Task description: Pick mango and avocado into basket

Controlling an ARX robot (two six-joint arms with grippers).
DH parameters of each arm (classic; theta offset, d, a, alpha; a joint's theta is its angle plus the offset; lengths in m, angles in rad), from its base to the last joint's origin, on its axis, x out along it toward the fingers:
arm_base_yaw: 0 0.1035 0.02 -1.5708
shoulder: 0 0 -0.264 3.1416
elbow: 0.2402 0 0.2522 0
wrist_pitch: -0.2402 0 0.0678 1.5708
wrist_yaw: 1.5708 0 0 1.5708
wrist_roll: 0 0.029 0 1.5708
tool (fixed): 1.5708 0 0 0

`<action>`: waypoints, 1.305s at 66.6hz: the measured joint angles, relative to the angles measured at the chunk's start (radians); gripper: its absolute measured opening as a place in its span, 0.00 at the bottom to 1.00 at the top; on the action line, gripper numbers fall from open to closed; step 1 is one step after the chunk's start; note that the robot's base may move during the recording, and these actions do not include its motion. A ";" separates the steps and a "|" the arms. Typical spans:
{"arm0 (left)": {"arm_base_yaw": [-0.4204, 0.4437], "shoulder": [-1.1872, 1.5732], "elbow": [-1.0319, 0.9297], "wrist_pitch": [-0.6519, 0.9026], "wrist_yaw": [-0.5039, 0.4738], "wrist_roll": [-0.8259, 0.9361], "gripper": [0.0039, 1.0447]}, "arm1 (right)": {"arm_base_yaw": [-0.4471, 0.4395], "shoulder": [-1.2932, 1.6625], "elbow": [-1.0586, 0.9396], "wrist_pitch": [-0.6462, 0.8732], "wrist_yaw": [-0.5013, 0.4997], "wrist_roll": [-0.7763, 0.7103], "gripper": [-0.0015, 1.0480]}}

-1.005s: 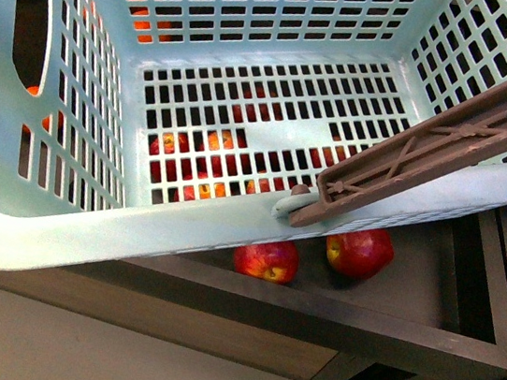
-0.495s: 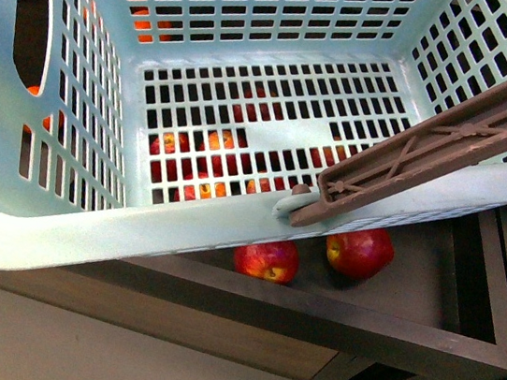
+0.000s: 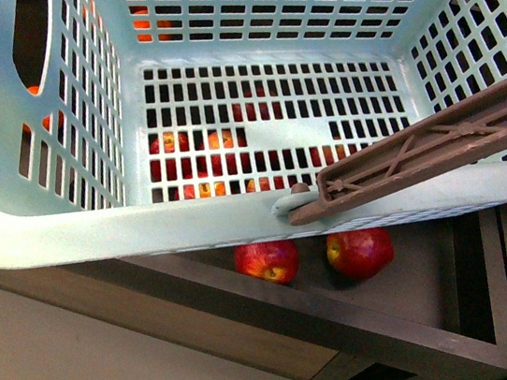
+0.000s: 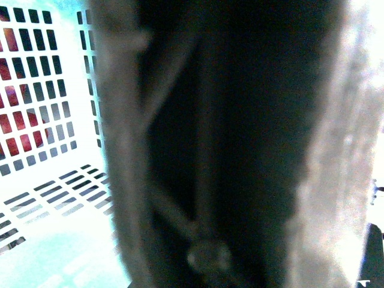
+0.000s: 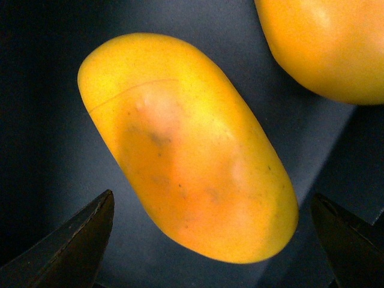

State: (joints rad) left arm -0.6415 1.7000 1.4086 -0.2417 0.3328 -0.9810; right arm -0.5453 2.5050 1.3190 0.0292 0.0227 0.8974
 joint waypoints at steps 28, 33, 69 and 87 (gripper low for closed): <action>0.000 0.000 0.000 0.000 0.000 0.000 0.12 | -0.002 0.069 0.096 -0.038 0.015 0.000 0.92; 0.000 0.000 0.000 0.000 0.000 0.000 0.12 | -0.001 0.080 0.112 -0.043 0.019 0.000 0.92; 0.000 0.000 0.000 0.000 0.000 0.000 0.12 | 0.004 0.163 0.199 -0.069 0.031 -0.003 0.78; 0.000 0.000 0.000 0.000 0.000 0.000 0.12 | 0.002 0.154 0.182 -0.037 0.017 -0.016 0.65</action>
State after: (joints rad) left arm -0.6415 1.7000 1.4086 -0.2417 0.3332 -0.9810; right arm -0.5434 2.6587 1.5009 -0.0078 0.0395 0.8818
